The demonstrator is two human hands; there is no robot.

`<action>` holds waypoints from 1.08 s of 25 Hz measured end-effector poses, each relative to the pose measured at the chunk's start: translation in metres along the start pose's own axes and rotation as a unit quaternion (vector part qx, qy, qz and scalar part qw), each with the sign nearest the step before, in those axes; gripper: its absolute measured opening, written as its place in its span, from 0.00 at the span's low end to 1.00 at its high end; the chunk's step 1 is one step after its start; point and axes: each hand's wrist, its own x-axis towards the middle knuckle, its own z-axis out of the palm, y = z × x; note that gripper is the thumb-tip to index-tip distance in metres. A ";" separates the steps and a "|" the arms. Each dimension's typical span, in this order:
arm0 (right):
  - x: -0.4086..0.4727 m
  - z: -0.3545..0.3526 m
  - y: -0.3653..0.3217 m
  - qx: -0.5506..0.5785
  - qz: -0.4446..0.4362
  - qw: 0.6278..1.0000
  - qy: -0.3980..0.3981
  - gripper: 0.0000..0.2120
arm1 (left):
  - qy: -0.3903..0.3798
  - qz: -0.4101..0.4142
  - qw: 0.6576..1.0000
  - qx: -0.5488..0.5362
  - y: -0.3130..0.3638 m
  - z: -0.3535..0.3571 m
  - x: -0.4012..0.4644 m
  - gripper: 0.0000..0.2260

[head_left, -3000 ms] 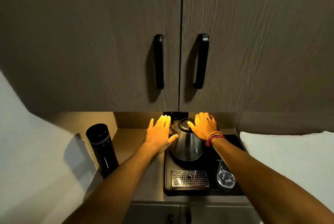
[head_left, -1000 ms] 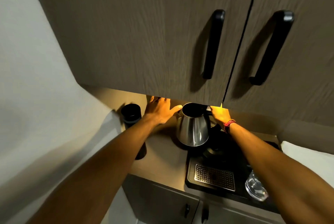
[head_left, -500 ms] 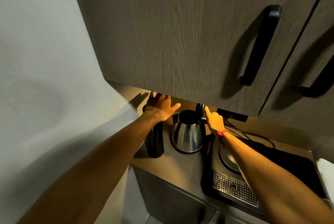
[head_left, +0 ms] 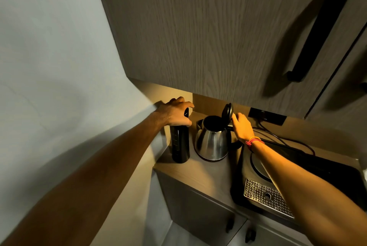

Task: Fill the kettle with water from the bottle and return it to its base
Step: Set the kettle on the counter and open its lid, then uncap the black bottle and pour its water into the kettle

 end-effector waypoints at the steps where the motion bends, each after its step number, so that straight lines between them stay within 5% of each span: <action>1: 0.000 -0.002 0.001 -0.020 -0.015 1.000 0.009 0.24 | 0.002 0.006 1.000 -0.004 -0.002 0.000 -0.001 0.35; 8: 0.004 -0.004 0.003 -0.163 -0.069 0.984 0.022 0.29 | 0.057 -0.050 0.997 -0.004 -0.002 -0.003 0.000 0.36; 12: 0.003 -0.004 0.004 -0.189 -0.057 0.980 0.025 0.30 | 0.163 -0.121 0.979 0.009 0.006 -0.002 -0.005 0.33; 14: 0.001 -0.007 0.004 -0.204 -0.054 0.977 0.024 0.30 | 0.271 -0.065 0.960 0.017 0.015 -0.004 -0.008 0.31; 16: 0.002 -0.007 0.003 -0.216 -0.055 0.975 0.023 0.30 | 0.316 0.085 0.944 0.047 0.032 0.004 -0.011 0.29; 18: 0.000 -0.007 0.002 -0.232 -0.059 0.971 0.025 0.30 | 0.234 0.212 0.947 0.052 0.055 0.034 -0.019 0.28; 20: 0.000 -0.007 0.001 -0.248 -0.064 0.966 0.025 0.30 | 0.127 0.239 0.961 0.050 0.077 0.084 -0.027 0.28; 27: 0.000 -0.005 -0.002 -0.252 -0.056 0.966 0.017 0.27 | -0.035 0.039 0.997 -0.053 0.108 0.202 -0.039 0.32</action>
